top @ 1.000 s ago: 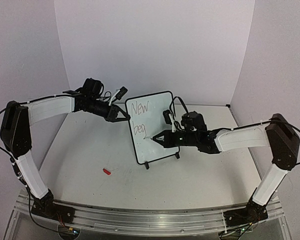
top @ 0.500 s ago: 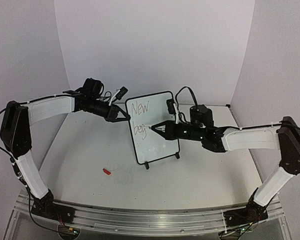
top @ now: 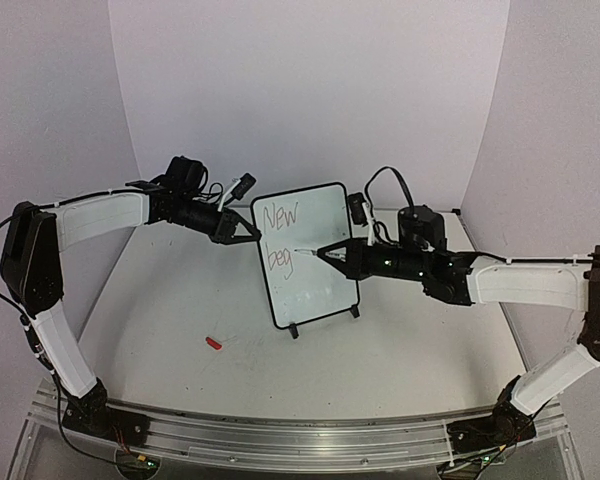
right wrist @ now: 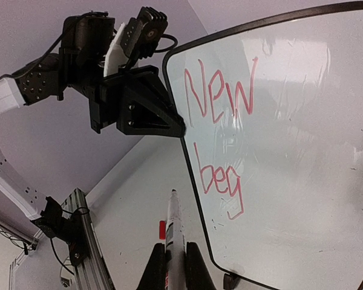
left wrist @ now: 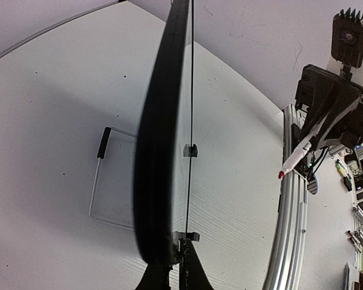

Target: Write a sentence on the whiteboard

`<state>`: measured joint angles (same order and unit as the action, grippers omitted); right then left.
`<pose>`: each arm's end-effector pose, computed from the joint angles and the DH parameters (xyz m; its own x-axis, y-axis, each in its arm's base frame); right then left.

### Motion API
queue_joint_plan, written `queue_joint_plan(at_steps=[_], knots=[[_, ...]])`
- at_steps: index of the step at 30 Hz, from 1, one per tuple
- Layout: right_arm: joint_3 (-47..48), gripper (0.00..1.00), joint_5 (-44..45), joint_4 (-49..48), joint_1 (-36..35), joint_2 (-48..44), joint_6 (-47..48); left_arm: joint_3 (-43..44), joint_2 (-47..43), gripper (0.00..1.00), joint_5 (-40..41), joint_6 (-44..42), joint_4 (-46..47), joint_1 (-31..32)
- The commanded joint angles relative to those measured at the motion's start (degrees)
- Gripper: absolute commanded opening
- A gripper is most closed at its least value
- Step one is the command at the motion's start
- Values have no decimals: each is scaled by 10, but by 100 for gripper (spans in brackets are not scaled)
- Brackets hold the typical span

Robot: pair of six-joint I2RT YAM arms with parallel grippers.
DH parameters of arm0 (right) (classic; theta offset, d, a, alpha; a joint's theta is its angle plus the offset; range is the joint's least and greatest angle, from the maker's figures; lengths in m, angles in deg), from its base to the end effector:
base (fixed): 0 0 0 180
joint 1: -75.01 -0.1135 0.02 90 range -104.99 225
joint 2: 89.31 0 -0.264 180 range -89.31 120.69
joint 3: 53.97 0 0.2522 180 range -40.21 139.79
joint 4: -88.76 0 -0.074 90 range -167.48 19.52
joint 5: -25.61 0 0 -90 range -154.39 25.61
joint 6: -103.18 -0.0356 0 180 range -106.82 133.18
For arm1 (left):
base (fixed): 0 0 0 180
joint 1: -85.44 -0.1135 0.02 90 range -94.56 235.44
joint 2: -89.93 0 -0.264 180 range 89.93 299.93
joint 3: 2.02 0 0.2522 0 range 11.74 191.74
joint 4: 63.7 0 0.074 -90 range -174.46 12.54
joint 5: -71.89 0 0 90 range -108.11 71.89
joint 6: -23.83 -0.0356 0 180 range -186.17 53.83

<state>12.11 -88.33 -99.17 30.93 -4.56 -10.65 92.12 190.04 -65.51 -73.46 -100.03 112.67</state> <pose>0.2338 0.2465 0.2758 -0.4951 0.0346 -0.8682 -0.7895 0.3993 0.4661 0.3345 -0.2016 0.2811 -0.4929 0.3502 -0.7965 0.8633 0.3108 -0.3975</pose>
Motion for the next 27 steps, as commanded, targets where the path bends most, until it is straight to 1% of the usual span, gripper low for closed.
queue_joint_plan(at_steps=[1, 8, 17, 27], knots=[[10, 0, -23, 35, 20, -5, 33, 5, -5, 0, 20, -20, -30, 20], [23, 0, -59, 38, 40, 31, 46, 5, -4, 0, 25, -22, -32, 22], [54, 0, -26, 38, 41, 73, 44, 6, -2, 0, 27, -25, -36, 23], [96, 0, -17, 36, 42, 107, 43, 7, 0, 0, 27, -25, -36, 24]])
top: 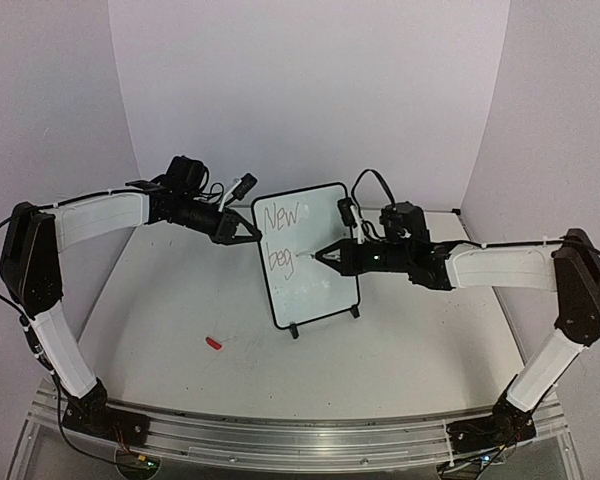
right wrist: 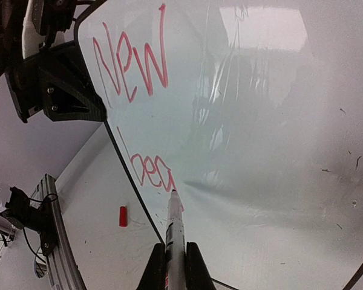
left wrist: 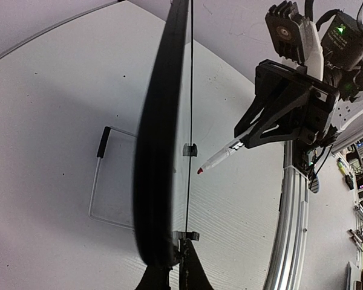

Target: Write a sentence on the whiteboard

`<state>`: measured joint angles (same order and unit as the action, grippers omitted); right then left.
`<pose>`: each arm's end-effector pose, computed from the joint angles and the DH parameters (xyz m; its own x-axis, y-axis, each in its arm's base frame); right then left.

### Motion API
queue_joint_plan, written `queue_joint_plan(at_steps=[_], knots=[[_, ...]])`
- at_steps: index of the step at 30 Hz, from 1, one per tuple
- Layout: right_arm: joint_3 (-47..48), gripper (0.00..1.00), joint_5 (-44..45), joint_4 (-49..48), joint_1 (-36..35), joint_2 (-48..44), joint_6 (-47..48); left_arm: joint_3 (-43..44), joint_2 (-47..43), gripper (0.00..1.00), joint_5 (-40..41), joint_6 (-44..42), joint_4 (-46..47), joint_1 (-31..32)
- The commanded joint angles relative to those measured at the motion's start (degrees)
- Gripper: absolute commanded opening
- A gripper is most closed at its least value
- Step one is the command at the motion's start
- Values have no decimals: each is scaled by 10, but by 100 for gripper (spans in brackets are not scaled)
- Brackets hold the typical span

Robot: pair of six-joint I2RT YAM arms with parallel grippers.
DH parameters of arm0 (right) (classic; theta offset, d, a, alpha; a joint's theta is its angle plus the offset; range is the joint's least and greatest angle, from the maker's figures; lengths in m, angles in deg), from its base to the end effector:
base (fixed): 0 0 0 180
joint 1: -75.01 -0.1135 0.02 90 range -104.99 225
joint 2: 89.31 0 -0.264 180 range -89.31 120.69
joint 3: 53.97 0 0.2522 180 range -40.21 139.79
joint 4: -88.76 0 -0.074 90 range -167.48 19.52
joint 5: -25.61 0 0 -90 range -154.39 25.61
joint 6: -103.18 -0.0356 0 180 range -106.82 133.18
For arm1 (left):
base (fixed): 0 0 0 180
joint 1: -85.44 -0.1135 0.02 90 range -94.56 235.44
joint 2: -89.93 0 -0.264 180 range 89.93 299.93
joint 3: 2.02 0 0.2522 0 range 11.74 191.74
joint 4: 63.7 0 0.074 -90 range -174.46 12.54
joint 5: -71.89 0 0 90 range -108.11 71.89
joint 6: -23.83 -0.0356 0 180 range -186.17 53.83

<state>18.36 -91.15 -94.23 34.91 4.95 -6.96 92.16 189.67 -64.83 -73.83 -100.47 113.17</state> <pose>0.2755 0.2529 0.2482 -0.5433 -0.0556 -0.8377 -0.7603 0.4557 0.4629 0.3318 -0.2037 0.2830 -0.4847 0.3580 -0.7980 0.8677 0.3115 -0.3873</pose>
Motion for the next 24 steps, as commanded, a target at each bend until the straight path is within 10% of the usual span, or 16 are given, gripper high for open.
queue_joint_plan(at_steps=[1, 24], knots=[[38, 0, 13, -13, 2, 16, 6, 7, 4, 0, 20, -21, -32, 19], [-1, 0, 40, -21, 1, 18, -16, 9, 3, 0, 20, -23, -33, 21]])
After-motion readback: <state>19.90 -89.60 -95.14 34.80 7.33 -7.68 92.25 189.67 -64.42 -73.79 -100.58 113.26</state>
